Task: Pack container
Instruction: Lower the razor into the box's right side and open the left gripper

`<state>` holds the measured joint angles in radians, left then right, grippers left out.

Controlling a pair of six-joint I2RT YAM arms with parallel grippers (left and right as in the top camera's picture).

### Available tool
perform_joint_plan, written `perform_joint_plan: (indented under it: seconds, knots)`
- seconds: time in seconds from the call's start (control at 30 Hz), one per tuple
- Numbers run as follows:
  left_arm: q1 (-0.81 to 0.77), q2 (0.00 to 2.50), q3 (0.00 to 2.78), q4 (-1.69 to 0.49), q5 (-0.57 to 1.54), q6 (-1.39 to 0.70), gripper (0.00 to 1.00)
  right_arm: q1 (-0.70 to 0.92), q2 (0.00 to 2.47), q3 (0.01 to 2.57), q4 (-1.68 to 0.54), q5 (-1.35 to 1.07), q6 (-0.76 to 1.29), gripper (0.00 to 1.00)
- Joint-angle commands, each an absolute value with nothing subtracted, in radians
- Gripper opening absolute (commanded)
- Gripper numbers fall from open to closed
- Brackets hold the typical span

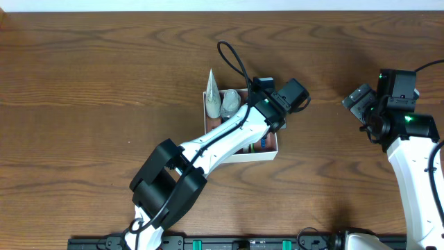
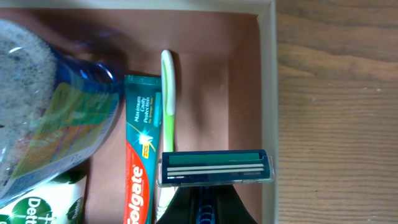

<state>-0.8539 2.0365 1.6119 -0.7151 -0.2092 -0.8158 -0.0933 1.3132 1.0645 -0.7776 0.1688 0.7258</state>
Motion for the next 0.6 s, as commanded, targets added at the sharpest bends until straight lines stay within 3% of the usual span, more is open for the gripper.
perform_joint_plan:
  seconds: [0.0, 0.07, 0.37, 0.57]
  knots:
    - [-0.854, 2.035, 1.621, -0.707, -0.209, -0.83, 0.06, -0.1, 1.301, 1.068, -0.778, 0.176, 0.717, 0.99]
    - [-0.854, 2.035, 1.621, -0.703, -0.209, -0.829, 0.08, -0.1, 1.301, 1.068, -0.779, 0.176, 0.717, 0.99]
    - [-0.854, 2.035, 1.621, -0.691, -0.209, -0.829, 0.34, -0.1, 1.301, 1.068, -0.779, 0.176, 0.717, 0.99]
    - [-0.854, 2.035, 1.621, -0.683, -0.221, -0.79, 0.37, -0.1, 1.301, 1.068, -0.778, 0.176, 0.717, 0.99]
